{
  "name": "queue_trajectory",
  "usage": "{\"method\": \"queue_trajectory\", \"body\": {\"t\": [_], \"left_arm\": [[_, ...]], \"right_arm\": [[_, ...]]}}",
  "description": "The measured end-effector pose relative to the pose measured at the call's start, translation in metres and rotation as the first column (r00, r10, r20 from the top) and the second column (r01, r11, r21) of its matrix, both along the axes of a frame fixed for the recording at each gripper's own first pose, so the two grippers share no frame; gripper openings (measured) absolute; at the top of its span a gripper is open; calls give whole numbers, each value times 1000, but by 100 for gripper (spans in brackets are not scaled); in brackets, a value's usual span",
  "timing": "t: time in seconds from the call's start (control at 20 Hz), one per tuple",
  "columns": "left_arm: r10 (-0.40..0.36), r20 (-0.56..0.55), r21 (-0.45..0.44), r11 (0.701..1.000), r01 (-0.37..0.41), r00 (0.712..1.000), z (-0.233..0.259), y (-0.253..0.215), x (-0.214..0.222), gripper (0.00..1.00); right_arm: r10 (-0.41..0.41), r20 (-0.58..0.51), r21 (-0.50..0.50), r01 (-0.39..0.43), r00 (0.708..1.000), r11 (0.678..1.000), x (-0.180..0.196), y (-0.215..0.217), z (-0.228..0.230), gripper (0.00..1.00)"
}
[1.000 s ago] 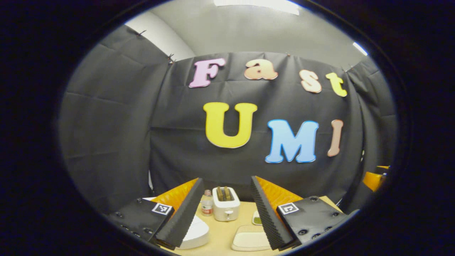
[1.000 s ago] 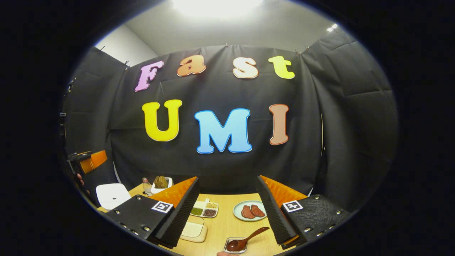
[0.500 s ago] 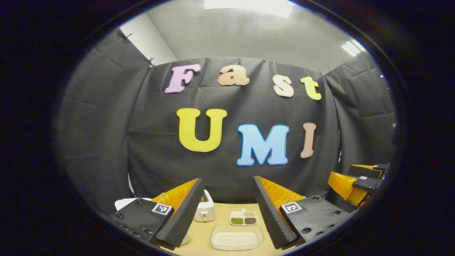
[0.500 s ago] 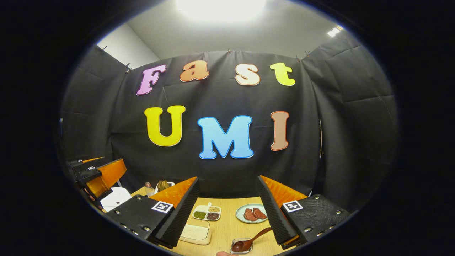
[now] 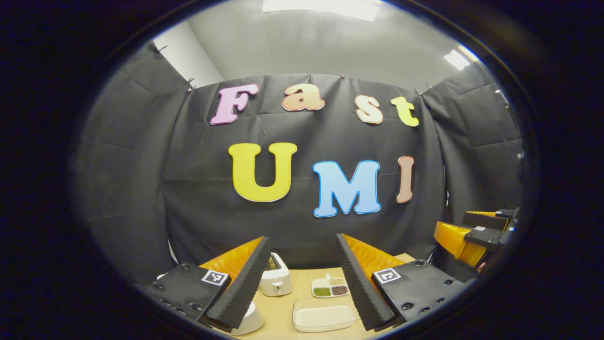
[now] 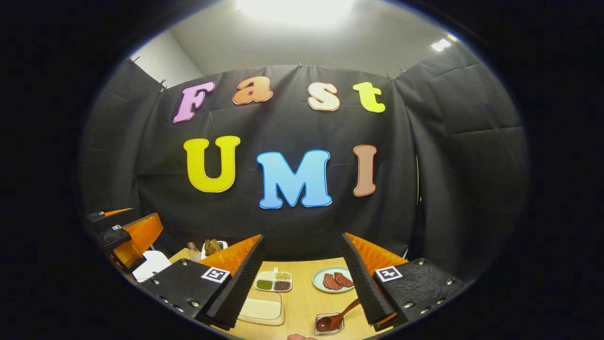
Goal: Close the left gripper, press the button to open the rice cooker; take a wooden spoon from the chopstick holder with the right hand, scoop a spoonful of rice and pour it into the rice cooker, then put the wooden spoon back into the chopstick holder.
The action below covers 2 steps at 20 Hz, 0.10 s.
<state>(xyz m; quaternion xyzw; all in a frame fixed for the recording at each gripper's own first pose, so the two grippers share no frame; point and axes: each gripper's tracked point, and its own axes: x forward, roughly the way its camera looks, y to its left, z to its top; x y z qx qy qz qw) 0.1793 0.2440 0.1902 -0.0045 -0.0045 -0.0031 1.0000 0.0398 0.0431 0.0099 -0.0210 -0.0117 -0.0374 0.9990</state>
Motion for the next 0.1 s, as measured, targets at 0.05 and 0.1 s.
{"method": "queue_trajectory", "body": {"t": [0.05, 0.1], "left_arm": [[-7, -5, -2, 1000, 7, 1000, -2, 2, 1, 96], [-15, -7, -5, 1000, 15, 1000, -3, 4, 3, 98]], "right_arm": [[-6, 0, -3, 6, 1000, 1000, -1, 2, -1, 96], [-11, 0, -4, 11, 1000, 1000, -1, 4, 0, 96]]}}
